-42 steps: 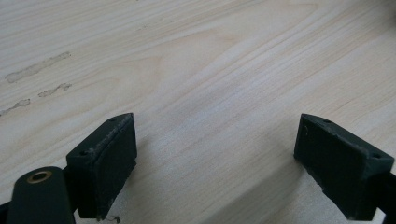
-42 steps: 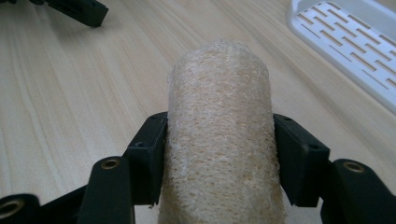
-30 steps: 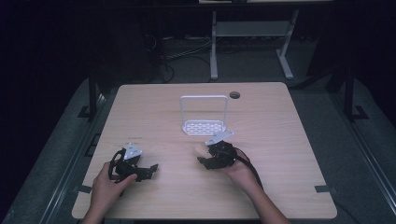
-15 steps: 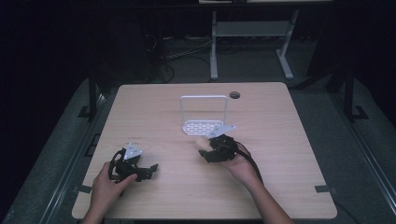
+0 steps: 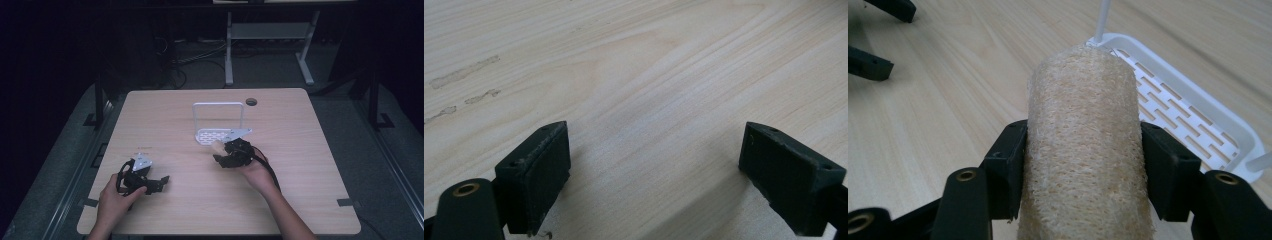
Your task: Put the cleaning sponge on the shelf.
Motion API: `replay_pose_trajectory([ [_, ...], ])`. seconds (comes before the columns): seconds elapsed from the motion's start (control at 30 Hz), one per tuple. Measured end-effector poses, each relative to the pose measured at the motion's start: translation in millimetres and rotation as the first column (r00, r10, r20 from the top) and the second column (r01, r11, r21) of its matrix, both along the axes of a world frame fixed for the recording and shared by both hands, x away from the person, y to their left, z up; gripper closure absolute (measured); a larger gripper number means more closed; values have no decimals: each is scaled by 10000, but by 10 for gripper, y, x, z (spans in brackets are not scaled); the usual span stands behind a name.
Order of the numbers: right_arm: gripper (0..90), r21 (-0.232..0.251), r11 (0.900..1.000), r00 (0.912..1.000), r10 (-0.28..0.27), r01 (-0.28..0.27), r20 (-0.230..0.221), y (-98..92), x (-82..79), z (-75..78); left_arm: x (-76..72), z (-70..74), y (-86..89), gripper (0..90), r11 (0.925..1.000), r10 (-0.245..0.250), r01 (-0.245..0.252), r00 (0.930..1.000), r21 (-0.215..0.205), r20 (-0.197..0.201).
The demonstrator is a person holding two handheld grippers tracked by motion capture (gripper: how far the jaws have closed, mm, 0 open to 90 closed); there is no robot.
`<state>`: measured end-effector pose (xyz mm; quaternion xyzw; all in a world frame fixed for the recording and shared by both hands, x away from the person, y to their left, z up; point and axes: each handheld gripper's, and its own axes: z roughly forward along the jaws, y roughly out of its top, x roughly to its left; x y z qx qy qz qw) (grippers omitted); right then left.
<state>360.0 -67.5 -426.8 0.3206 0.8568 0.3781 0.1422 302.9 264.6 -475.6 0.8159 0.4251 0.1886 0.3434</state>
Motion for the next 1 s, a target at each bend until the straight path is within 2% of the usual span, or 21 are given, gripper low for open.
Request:
replay_pose_trajectory([
  [1.0,410,-74,9985,9985,-540,541,31,81,392,-2,-2,0,-3,126,10000,32,-32,10000,-42,-31],
])
